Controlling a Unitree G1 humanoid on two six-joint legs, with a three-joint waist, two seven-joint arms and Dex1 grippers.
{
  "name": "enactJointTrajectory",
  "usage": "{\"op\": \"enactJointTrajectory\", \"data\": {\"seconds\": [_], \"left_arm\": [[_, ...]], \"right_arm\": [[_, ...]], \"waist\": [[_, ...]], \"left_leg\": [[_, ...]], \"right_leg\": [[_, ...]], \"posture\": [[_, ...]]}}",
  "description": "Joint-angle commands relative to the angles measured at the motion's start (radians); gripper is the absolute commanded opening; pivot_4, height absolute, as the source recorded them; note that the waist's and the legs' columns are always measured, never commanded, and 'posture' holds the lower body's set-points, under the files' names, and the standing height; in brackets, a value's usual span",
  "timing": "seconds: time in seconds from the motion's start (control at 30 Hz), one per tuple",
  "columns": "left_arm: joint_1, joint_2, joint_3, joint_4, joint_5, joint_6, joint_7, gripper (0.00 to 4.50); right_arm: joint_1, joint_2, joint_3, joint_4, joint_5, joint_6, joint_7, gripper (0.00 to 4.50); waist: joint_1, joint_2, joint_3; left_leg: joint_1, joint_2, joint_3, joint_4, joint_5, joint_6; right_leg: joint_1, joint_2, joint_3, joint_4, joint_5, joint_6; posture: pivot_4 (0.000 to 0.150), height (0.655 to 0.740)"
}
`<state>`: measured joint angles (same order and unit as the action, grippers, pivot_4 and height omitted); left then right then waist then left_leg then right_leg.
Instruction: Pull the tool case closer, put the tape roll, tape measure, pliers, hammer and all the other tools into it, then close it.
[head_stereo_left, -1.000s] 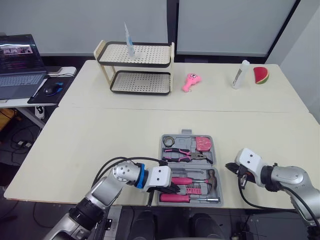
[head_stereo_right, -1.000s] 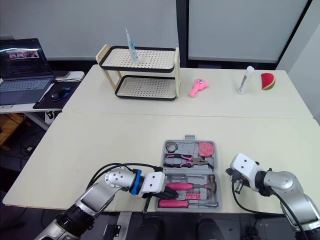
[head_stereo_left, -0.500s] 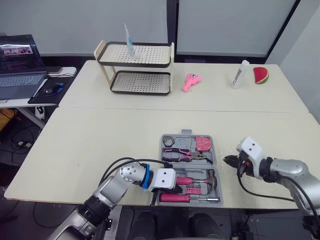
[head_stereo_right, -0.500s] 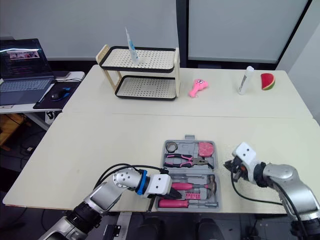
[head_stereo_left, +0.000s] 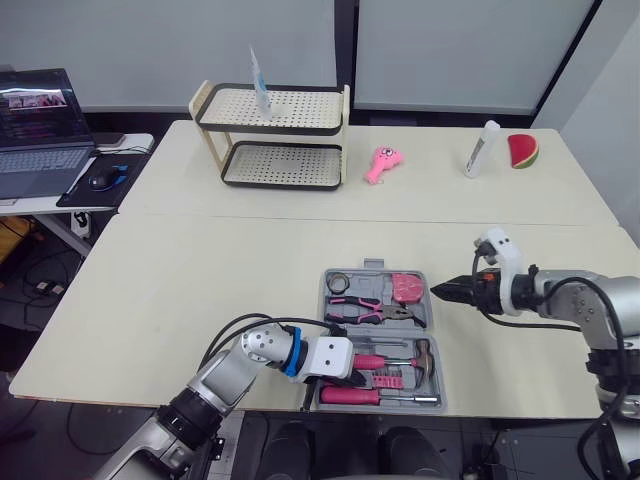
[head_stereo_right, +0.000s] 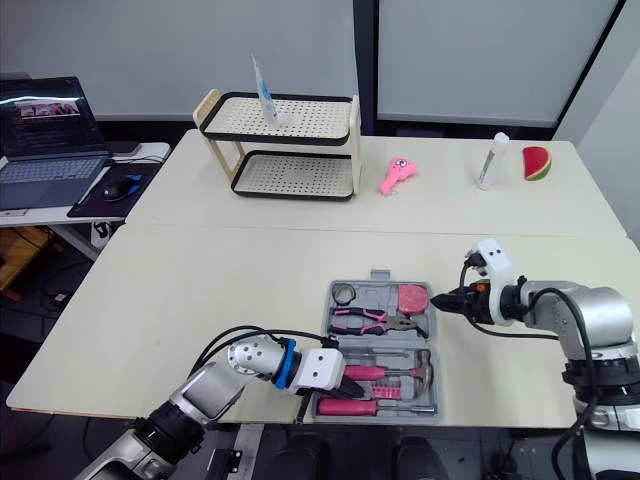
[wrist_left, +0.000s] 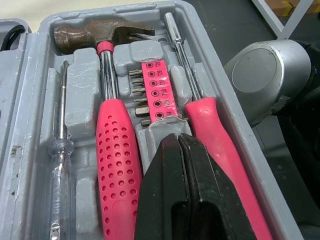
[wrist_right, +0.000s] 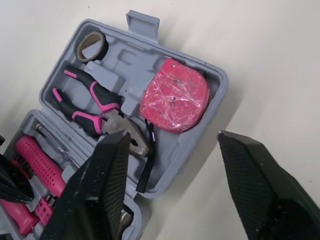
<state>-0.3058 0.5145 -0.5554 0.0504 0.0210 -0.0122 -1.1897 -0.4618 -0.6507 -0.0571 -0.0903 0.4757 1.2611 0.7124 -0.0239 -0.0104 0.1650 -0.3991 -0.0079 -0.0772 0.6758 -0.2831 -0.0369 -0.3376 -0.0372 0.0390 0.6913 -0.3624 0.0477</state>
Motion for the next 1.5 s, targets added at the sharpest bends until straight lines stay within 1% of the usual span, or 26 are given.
{"op": "enactJointTrajectory", "data": {"seconds": [0.03, 0.23, 0.33, 0.43, 0.63, 0.93, 1.17, 1.27, 1.5], "left_arm": [[0.021, 0.018, -0.016, 0.023, 0.041, 0.014, 0.006, 0.00], [0.023, 0.021, -0.019, 0.020, 0.041, 0.017, 0.003, 0.00], [0.023, 0.022, -0.023, 0.019, 0.042, 0.016, -0.003, 0.00], [0.023, 0.023, -0.027, 0.020, 0.044, 0.015, -0.006, 0.00], [0.024, 0.025, -0.036, 0.031, 0.052, 0.012, -0.008, 0.00], [0.026, 0.037, -0.050, 0.048, 0.067, 0.012, -0.012, 0.00], [0.030, 0.056, -0.061, 0.058, 0.074, -0.004, -0.020, 0.00], [0.030, 0.064, -0.063, 0.059, 0.076, -0.009, -0.027, 0.00], [0.032, 0.082, -0.066, 0.058, 0.077, -0.020, -0.038, 0.00]], "right_arm": [[-0.029, 0.021, -0.003, 0.011, -0.021, -0.043, -0.050, 4.45], [-0.022, 0.094, -0.016, 0.063, -0.047, -0.122, -0.122, 4.45], [-0.019, 0.145, -0.026, 0.093, -0.049, -0.153, -0.158, 4.45], [-0.031, 0.211, -0.050, 0.161, -0.052, -0.172, -0.205, 4.45], [-0.057, 0.269, -0.052, 0.276, -0.051, -0.188, -0.209, 4.45], [-0.079, 0.294, 0.002, 0.316, -0.005, -0.155, -0.096, 4.45], [-0.113, 0.292, 0.000, 0.395, -0.001, -0.258, 0.018, 4.45], [-0.118, 0.273, 0.008, 0.395, 0.012, -0.300, 0.107, 4.45], [-0.129, 0.241, 0.034, 0.394, 0.009, -0.347, 0.221, 4.45]], "waist": [[0.000, 0.000, 0.000], [-0.001, 0.000, 0.000], [-0.003, 0.000, 0.000], [-0.004, 0.001, 0.000], [-0.005, 0.002, -0.001], [-0.008, 0.002, -0.002], [-0.013, 0.003, -0.003], [-0.013, 0.003, -0.003], [-0.021, 0.003, -0.003]], "left_leg": [[0.000, 0.000, 0.000, 0.000, 0.000, 0.000], [0.000, 0.000, 0.000, 0.000, 0.000, 0.000], [0.000, 0.000, 0.000, 0.000, 0.000, 0.000], [0.000, 0.000, 0.000, 0.000, 0.000, 0.000], [0.001, 0.000, 0.001, 0.000, 0.000, 0.000], [0.001, 0.000, 0.001, -0.001, 0.000, 0.000], [0.003, 0.001, 0.001, -0.004, 0.000, 0.000], [0.004, 0.001, 0.002, -0.006, 0.000, 0.000], [0.005, 0.002, 0.003, -0.009, 0.000, 0.000]], "right_leg": [[0.000, 0.000, 0.000, 0.000, 0.000, 0.000], [0.000, 0.000, 0.000, 0.000, 0.000, 0.000], [-0.001, 0.000, 0.000, 0.001, 0.000, 0.000], [-0.001, 0.000, 0.000, 0.001, 0.000, 0.000], [-0.001, 0.000, 0.000, 0.002, 0.000, 0.000], [-0.001, 0.001, 0.000, 0.002, 0.000, 0.000], [-0.002, 0.002, 0.000, 0.002, 0.000, 0.000], [-0.002, 0.002, 0.001, 0.002, 0.000, 0.000], [-0.004, 0.002, 0.002, 0.002, 0.000, 0.000]], "posture": [[0.150, 0.7290], [0.150, 0.7290], [0.150, 0.7290], [0.150, 0.7290], [0.150, 0.7290], [0.150, 0.7290], [0.150, 0.7290], [0.150, 0.7290], [0.150, 0.7290]]}}
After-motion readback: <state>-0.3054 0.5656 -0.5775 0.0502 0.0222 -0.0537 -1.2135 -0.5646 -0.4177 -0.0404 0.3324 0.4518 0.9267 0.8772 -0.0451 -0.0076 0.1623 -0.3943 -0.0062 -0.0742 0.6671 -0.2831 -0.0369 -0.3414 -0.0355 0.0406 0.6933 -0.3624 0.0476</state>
